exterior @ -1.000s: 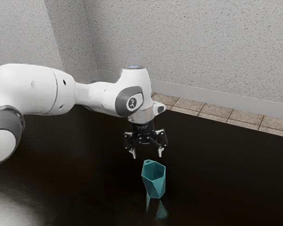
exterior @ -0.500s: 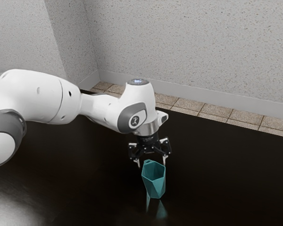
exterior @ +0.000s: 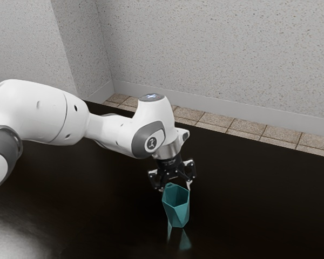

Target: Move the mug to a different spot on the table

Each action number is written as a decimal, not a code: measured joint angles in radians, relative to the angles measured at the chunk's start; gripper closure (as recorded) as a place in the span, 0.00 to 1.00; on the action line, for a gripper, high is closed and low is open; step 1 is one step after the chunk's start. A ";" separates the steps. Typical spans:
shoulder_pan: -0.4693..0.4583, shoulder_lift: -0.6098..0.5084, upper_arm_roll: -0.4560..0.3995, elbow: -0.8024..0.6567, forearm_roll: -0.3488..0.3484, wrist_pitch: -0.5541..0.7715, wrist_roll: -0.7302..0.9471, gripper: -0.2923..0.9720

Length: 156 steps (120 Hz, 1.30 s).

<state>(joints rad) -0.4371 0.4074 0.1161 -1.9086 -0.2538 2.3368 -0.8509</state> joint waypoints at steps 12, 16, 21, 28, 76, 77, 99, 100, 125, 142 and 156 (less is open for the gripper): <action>0.000 0.000 0.000 -0.001 -0.001 0.004 -0.010 0.40; 0.000 0.000 0.000 -0.001 -0.001 0.004 -0.012 0.41; 0.000 -0.001 0.001 -0.001 -0.002 0.005 -0.015 0.45; 0.000 -0.003 0.001 -0.002 -0.002 0.006 -0.019 0.49; 0.000 -0.015 0.002 -0.002 0.013 0.002 -0.036 0.73; 0.000 -0.016 0.002 -0.002 0.014 0.002 -0.036 0.73; 0.000 -0.039 0.002 -0.001 0.021 -0.003 -0.045 0.78; 0.000 -0.039 0.002 -0.001 0.022 -0.003 -0.045 0.78; -0.001 -0.082 0.005 -0.014 0.036 -0.024 -0.059 0.81; -0.001 -0.135 0.024 -0.087 0.037 -0.034 -0.068 0.81; 0.000 -0.175 0.045 -0.141 0.035 -0.037 -0.072 0.81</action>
<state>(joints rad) -0.4376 0.2327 0.1612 -2.0496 -0.2190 2.3001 -0.9229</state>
